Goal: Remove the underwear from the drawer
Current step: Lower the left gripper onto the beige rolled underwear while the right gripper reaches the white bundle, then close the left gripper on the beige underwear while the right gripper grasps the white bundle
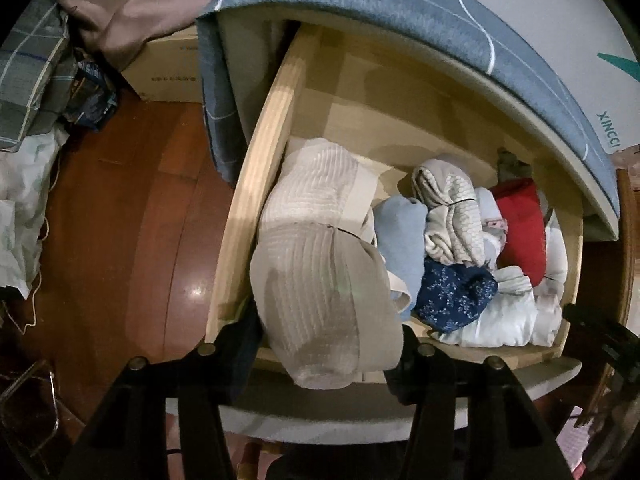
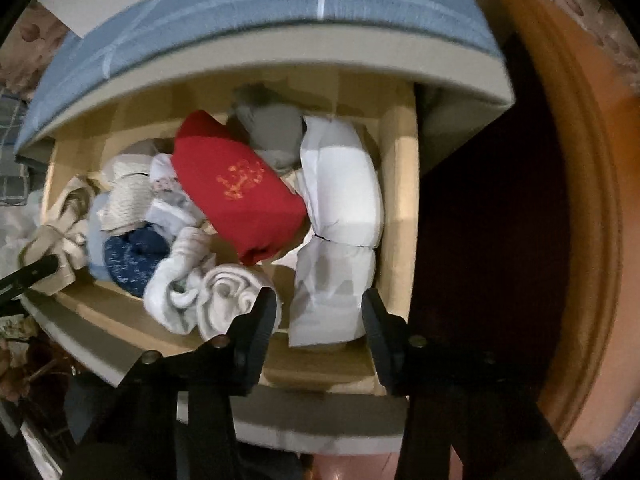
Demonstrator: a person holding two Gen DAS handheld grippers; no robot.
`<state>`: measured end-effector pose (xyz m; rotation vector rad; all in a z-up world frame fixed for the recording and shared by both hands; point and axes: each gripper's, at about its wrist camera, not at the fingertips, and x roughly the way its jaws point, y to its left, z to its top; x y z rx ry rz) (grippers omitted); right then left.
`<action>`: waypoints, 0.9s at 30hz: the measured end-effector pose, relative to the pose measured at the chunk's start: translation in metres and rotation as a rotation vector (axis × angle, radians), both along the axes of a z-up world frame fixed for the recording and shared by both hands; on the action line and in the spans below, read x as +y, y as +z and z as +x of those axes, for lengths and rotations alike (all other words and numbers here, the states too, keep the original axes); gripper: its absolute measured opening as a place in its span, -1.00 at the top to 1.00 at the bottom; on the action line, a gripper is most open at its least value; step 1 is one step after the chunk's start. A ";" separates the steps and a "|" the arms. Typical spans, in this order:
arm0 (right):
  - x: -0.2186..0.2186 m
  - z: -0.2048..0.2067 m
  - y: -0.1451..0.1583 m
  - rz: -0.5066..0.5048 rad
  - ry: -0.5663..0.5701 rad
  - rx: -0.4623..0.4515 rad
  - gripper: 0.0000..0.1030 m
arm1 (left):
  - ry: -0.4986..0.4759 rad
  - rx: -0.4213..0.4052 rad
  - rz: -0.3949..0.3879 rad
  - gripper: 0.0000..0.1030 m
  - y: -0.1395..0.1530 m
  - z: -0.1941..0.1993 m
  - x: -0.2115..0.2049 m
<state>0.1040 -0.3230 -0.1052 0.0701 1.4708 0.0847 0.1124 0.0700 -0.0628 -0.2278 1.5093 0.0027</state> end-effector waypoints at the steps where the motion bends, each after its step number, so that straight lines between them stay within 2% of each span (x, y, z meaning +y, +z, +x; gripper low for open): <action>1: 0.001 0.002 -0.003 -0.009 0.003 0.004 0.20 | -0.001 -0.002 -0.001 -0.04 0.001 -0.001 -0.001; 7: 0.012 0.016 -0.028 -0.109 0.031 0.038 0.20 | -0.005 -0.009 -0.008 -0.04 0.004 -0.003 -0.001; 13: 0.026 0.024 -0.041 -0.151 0.075 0.058 0.20 | -0.016 -0.012 -0.007 -0.03 0.003 -0.002 -0.001; 14: 0.033 0.026 -0.045 -0.158 0.085 0.066 0.15 | -0.016 -0.012 -0.007 -0.04 0.003 -0.003 0.000; 17: 0.036 0.027 -0.062 -0.130 0.062 0.103 0.12 | -0.011 -0.008 -0.019 -0.03 0.002 -0.005 0.002; 19: 0.031 0.026 -0.064 -0.077 0.027 0.095 0.12 | -0.016 -0.007 -0.017 -0.03 0.002 -0.005 0.001; 21: 0.032 0.025 -0.066 -0.056 0.036 0.100 0.19 | -0.018 -0.004 -0.017 -0.03 0.001 -0.005 0.000; 24: 0.037 0.025 -0.067 -0.115 0.074 0.094 0.17 | -0.024 0.001 -0.011 -0.03 0.001 -0.004 -0.001; 27: 0.035 0.029 -0.069 -0.110 0.056 0.107 0.06 | -0.027 0.012 -0.003 -0.03 -0.003 -0.003 -0.003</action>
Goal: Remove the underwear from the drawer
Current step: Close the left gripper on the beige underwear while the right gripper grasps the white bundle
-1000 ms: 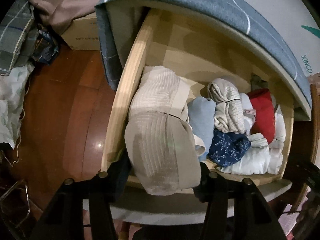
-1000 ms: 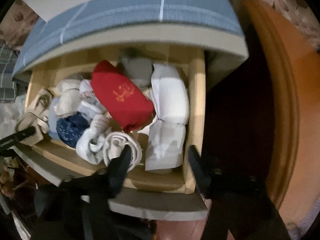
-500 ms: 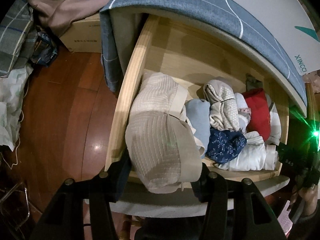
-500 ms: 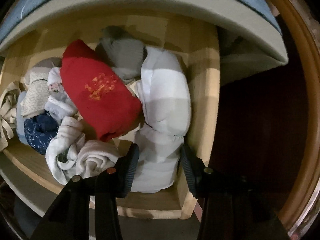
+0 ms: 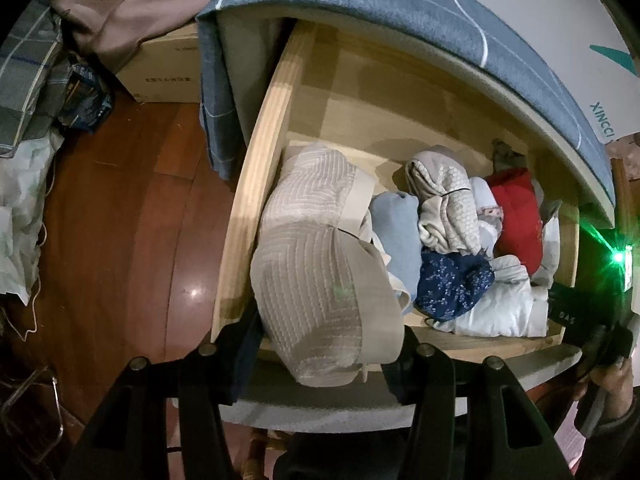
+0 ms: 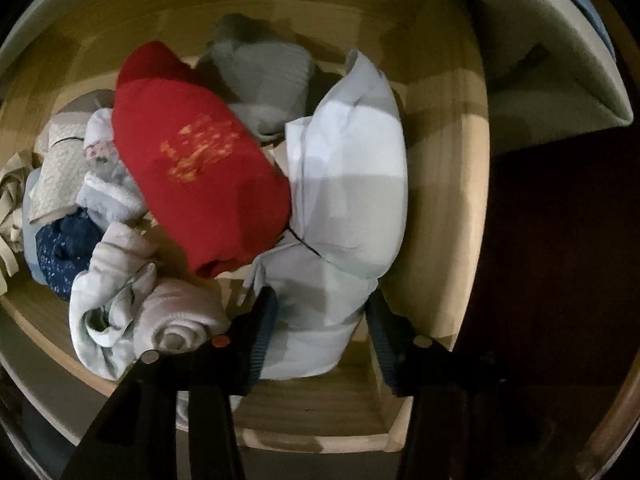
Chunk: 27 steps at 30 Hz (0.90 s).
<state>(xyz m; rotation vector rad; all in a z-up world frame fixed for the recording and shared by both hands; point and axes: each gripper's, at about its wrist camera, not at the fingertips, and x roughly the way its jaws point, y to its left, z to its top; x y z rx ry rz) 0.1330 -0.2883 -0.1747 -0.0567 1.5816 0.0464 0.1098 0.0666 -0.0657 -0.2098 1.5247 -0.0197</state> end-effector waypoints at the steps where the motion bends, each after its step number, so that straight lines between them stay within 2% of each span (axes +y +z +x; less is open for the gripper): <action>1: -0.004 0.004 0.001 0.014 -0.009 0.004 0.04 | 0.004 0.006 0.000 -0.04 -0.002 0.001 -0.001; 7: -0.002 0.012 -0.003 0.029 -0.020 0.009 -0.21 | -0.001 0.022 0.020 -0.12 -0.011 0.007 -0.006; 12: 0.002 0.022 -0.006 0.030 -0.018 0.014 -0.23 | 0.014 0.046 0.045 -0.26 -0.021 0.015 -0.014; 16: 0.009 0.025 -0.010 0.015 -0.013 0.010 -0.27 | 0.045 0.100 0.050 -0.33 -0.036 0.024 -0.017; 20: 0.012 0.009 -0.007 0.011 -0.015 0.002 -0.30 | 0.049 0.087 0.064 -0.31 -0.041 0.027 -0.023; 21: 0.014 0.008 -0.006 0.011 -0.015 -0.001 -0.26 | 0.055 0.088 0.069 -0.22 -0.043 0.027 -0.022; 23: 0.013 0.002 -0.003 0.017 -0.017 -0.006 -0.06 | 0.070 0.093 0.063 -0.14 -0.048 0.025 -0.021; 27: 0.011 -0.006 -0.004 0.023 -0.021 -0.020 0.11 | 0.061 0.077 0.066 -0.06 -0.049 0.022 -0.021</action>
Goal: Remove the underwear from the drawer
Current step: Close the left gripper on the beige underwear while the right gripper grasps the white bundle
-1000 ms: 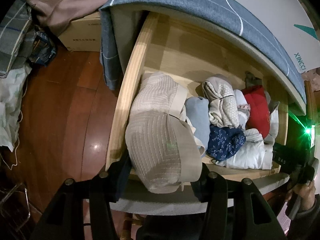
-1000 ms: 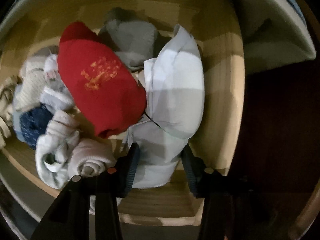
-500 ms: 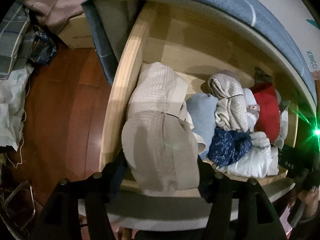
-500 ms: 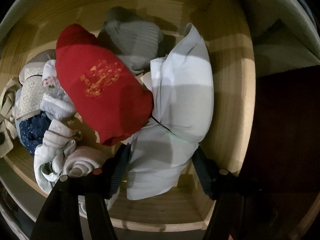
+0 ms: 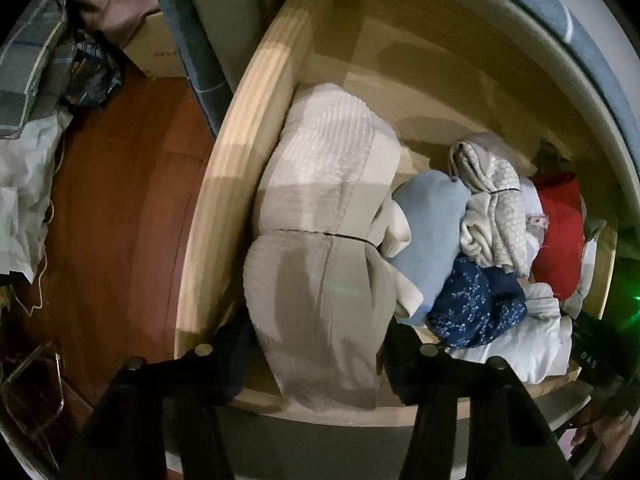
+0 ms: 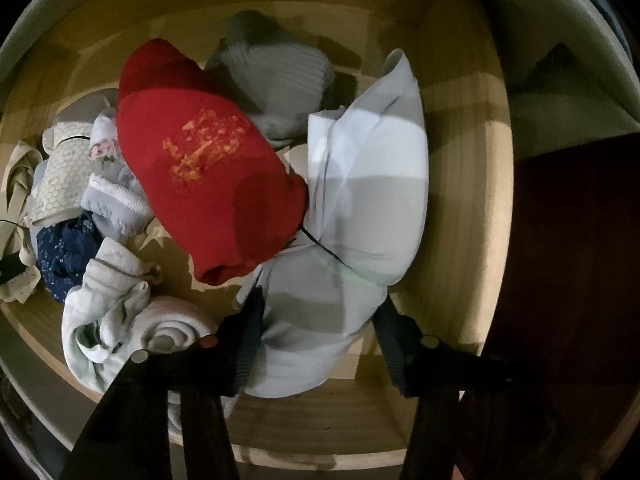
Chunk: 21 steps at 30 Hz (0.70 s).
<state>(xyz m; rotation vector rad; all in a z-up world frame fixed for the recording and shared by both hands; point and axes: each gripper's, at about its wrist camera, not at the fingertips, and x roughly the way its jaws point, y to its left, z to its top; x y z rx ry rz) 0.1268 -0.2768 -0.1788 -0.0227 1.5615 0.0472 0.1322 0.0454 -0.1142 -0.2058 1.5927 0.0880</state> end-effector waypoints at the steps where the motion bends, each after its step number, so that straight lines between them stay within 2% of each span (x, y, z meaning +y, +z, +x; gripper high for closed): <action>1: 0.000 -0.003 0.000 -0.001 -0.002 -0.004 0.19 | -0.002 -0.006 0.002 -0.04 0.001 -0.001 -0.001; 8: 0.001 -0.022 0.006 -0.002 -0.018 -0.019 0.37 | -0.011 -0.049 -0.017 0.01 0.015 -0.010 0.002; 15: 0.000 -0.042 0.005 -0.021 -0.012 -0.016 0.43 | -0.048 -0.121 -0.023 0.03 0.051 -0.018 0.001; 21: -0.001 -0.058 0.004 -0.035 -0.028 -0.031 0.44 | -0.074 -0.172 -0.067 0.09 0.076 -0.020 0.011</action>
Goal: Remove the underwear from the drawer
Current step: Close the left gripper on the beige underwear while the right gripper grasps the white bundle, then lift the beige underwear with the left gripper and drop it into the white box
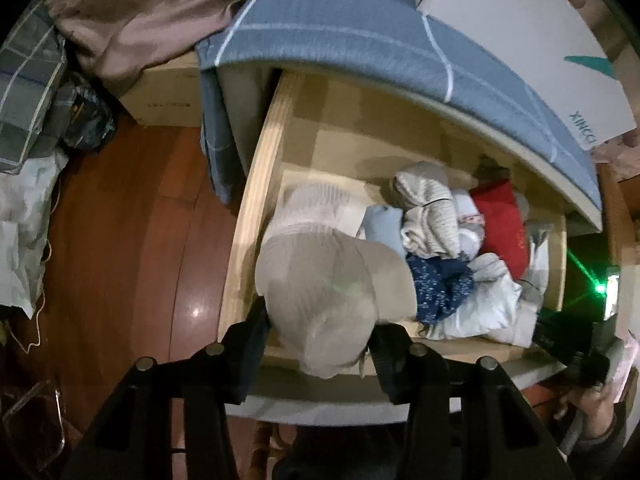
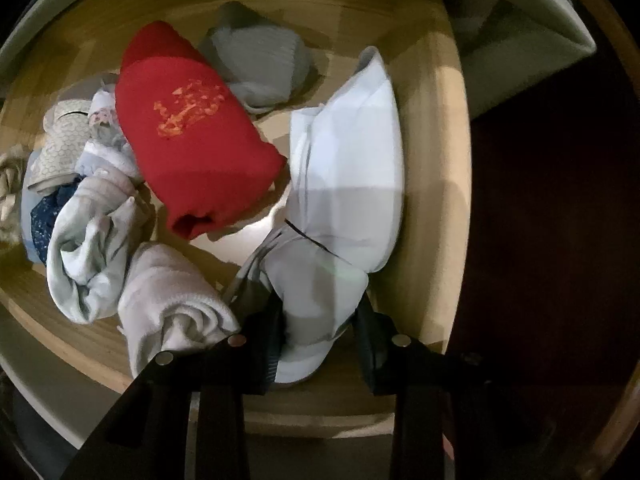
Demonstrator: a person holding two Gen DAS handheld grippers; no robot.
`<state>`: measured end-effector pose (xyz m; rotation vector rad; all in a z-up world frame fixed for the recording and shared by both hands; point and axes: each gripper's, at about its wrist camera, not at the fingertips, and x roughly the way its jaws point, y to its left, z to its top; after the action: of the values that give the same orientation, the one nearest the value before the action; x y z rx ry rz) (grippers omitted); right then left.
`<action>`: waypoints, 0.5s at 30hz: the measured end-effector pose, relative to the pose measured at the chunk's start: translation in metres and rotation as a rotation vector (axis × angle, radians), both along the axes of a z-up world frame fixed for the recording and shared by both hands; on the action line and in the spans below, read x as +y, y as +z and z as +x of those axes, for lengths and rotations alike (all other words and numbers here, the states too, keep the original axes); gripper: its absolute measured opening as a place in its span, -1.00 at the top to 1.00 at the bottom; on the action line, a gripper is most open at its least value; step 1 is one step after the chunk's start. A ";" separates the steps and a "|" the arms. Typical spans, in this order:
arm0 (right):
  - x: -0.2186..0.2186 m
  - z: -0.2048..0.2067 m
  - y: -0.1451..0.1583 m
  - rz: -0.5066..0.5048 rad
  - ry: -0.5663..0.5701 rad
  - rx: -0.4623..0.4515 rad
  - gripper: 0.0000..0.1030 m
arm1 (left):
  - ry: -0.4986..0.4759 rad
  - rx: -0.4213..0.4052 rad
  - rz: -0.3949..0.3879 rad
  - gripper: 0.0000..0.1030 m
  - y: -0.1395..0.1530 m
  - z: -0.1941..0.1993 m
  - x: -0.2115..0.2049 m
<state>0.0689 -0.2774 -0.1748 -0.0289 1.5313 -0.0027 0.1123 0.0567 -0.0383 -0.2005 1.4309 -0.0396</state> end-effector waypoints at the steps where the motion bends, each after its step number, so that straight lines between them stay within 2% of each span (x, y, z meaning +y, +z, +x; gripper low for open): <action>1: 0.001 -0.002 -0.001 -0.001 -0.001 -0.004 0.44 | -0.005 -0.004 -0.008 0.09 0.003 0.000 0.000; 7: 0.002 0.002 -0.002 -0.009 -0.003 -0.009 0.44 | -0.028 -0.015 -0.031 0.16 0.018 -0.004 -0.002; 15: -0.001 0.005 0.002 -0.022 0.007 -0.018 0.43 | -0.043 -0.072 -0.014 0.17 0.048 -0.002 -0.011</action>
<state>0.0735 -0.2785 -0.1733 -0.0513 1.5127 -0.0142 0.1101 0.0459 0.0096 -0.1783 1.3638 -0.0912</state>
